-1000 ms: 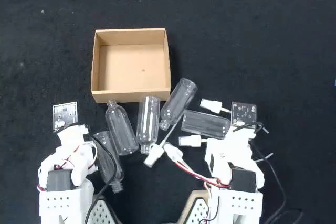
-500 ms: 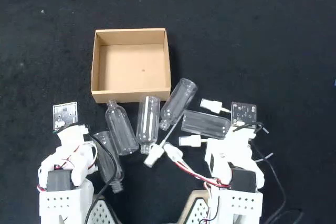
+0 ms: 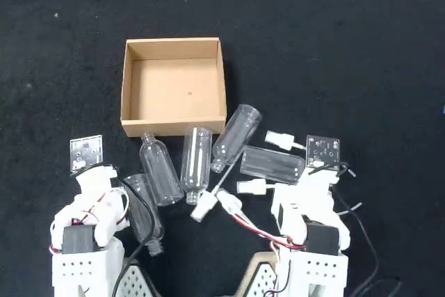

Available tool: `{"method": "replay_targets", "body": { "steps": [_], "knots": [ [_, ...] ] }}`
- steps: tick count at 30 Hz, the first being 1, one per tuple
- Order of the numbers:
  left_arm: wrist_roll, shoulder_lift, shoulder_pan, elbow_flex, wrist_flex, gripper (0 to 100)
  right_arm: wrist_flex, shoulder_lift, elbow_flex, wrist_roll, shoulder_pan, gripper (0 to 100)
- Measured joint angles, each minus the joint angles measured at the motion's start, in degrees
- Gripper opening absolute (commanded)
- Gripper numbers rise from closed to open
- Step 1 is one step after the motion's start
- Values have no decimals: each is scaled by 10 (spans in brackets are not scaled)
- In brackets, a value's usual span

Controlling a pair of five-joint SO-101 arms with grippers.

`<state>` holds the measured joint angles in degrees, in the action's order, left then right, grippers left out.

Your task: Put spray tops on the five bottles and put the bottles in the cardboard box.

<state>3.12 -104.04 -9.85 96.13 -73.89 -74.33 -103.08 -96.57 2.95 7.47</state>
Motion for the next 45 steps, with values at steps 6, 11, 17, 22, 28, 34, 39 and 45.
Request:
{"method": "replay_targets", "body": {
  "steps": [6, 11, 17, 22, 28, 34, 39, 45],
  "knots": [
    [-11, 0, -18, 0, 36, 34, 0, 0, 0, 0, 0, 11],
    [-164, 0, -100, -4, 110, 34, 0, 0, 0, 0, 0, 11],
    [-254, 0, -154, -76, 163, 127, 0, 0, 0, 0, 0, 11],
    [-258, 1, -158, -194, 149, 256, 0, 0, 0, 0, 0, 11],
    [-260, 133, -156, -329, 70, 261, 0, 0, 0, 0, 0, 11],
    [-255, 394, -119, -456, -52, 261, 0, 0, 0, 0, 0, 11],
    [-164, 567, -55, -508, -98, 261, 0, 0, 0, 0, 0, 11],
    [-86, 656, -6, -511, -102, 261, 0, 0, 0, 0, 0, 11]
  ]
}}
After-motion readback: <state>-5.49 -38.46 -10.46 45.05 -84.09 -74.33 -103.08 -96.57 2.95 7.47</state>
